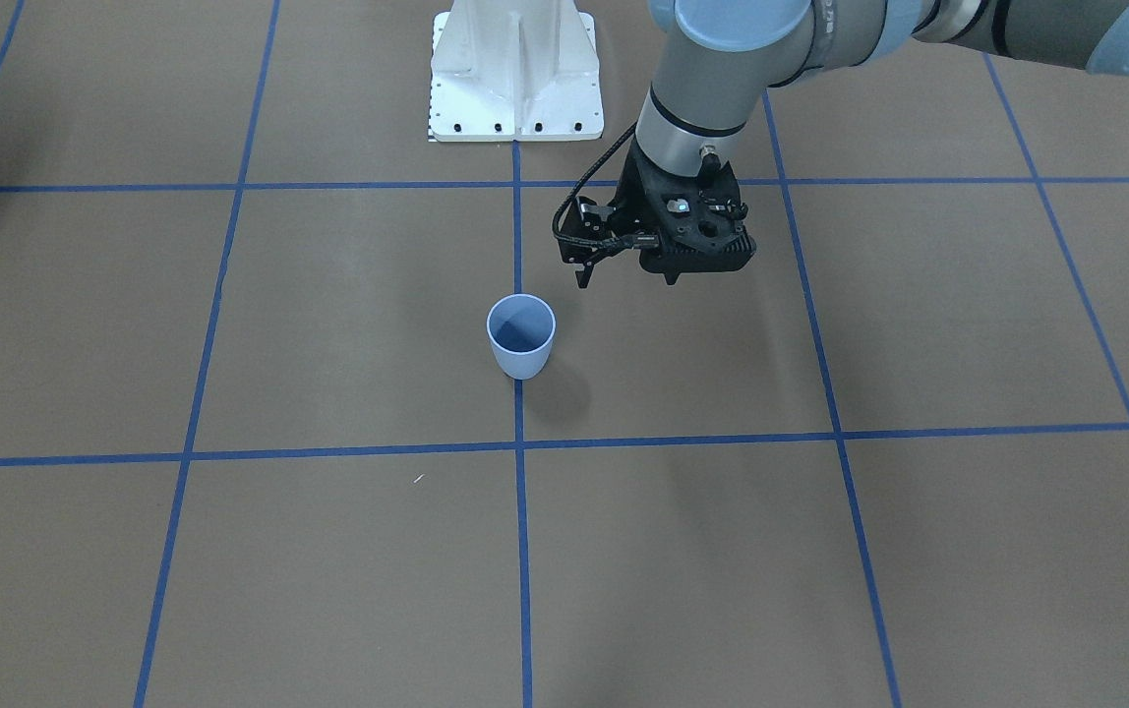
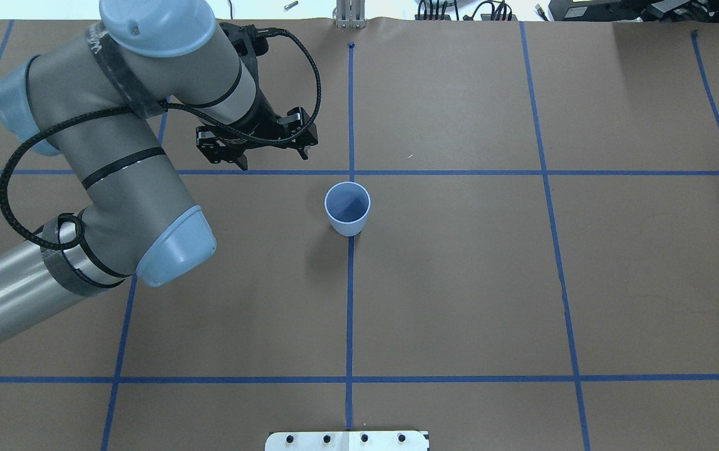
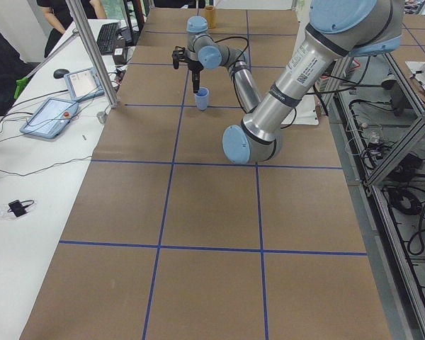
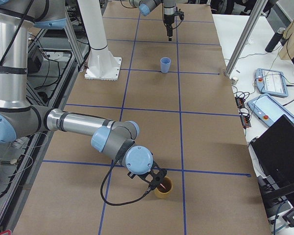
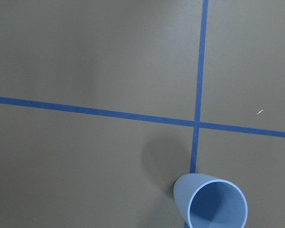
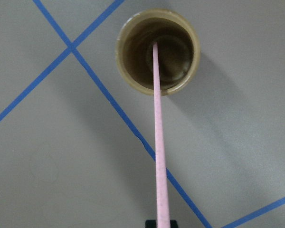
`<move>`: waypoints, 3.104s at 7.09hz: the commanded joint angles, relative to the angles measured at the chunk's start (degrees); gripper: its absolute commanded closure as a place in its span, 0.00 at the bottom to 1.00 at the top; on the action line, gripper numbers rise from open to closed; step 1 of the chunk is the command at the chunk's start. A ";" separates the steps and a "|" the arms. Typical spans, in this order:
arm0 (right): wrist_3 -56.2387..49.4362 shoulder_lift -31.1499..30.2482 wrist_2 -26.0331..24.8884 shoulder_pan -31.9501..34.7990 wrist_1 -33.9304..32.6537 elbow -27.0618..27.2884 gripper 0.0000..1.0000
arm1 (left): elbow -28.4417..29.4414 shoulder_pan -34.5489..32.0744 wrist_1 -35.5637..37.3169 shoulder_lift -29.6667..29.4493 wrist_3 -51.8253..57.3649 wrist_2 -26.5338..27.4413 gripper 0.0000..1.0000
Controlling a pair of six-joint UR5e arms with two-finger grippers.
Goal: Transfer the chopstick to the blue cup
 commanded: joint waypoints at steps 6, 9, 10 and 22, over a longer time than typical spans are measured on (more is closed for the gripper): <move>7.94 22.09 -5.01 0.21 -24.78 11.90 1.00 | 0.06 -6.66 0.09 3.51 9.98 -3.43 0.02; 24.20 38.88 -0.62 -15.58 -27.17 11.73 1.00 | 0.76 -19.14 0.00 11.58 28.32 -9.17 0.02; 31.14 42.59 3.04 -19.99 -26.65 11.73 1.00 | 1.37 -22.48 0.18 15.26 37.26 -9.17 0.02; 84.82 56.78 -8.95 -63.96 18.35 8.13 1.00 | 17.97 -36.84 -8.16 24.88 68.82 -10.58 0.02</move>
